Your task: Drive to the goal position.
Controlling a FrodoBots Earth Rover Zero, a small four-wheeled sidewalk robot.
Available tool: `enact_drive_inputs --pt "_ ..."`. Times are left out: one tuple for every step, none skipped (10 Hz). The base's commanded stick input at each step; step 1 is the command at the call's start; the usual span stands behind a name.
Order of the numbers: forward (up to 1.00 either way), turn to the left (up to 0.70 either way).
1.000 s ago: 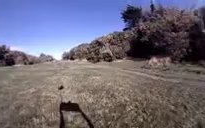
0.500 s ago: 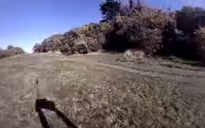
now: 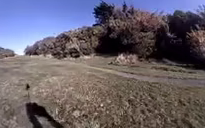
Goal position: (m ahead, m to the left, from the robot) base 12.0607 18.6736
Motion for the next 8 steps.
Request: enact_drive_inputs --pt "1.0 -0.11" --pt "1.0 -0.26" --pt "1.0 -0.39" --pt "1.0 -0.39" --pt "1.0 -0.39" --pt "1.0 -0.38" --pt "1.0 -0.34" --pt "1.0 -0.16"
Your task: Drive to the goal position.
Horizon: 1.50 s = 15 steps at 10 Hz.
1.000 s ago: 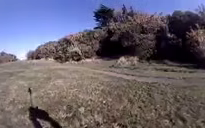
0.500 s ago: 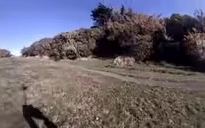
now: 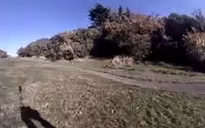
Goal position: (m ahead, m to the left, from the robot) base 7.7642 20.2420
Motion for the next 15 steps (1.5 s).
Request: enact_drive_inputs --pt "1.0 0.01" --pt "1.0 0.01" --pt "1.0 0.01" --pt "1.0 0.01" --pt "1.0 0.01" --pt "1.0 0.01" --pt "1.0 0.01" --pt "1.0 0.01" --pt "1.0 0.01" --pt "1.0 0.01" --pt "1.0 0.01" --pt "1.0 0.01" --pt "1.0 0.01" --pt "1.0 0.01" --pt "1.0 0.01"
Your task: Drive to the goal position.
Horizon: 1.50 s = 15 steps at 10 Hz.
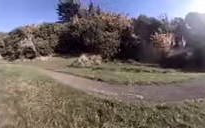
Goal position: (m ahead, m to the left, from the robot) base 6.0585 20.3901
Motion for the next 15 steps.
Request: enact_drive_inputs --pt "1.0 0.01" --pt "1.0 0.01" --pt "1.0 0.01" --pt "1.0 0.01" --pt "1.0 0.01" --pt "1.0 0.01" --pt "1.0 0.01" --pt "1.0 0.01" --pt "1.0 0.01" --pt "1.0 0.03" --pt "1.0 0.07" --pt "1.0 0.24" --pt "1.0 0.41" --pt "1.0 0.41" --pt "1.0 0.41"
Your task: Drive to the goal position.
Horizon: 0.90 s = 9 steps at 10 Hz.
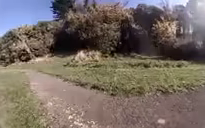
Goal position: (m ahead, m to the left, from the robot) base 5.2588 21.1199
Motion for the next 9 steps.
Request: enact_drive_inputs --pt "1.0 0.41" --pt "1.0 0.41" --pt "1.0 0.41" --pt "0.52 0.55" --pt "0.02 0.93" --pt "0.0 0.3" --pt "0.0 0.0" --pt "0.0 0.0" --pt "0.0 0.0"
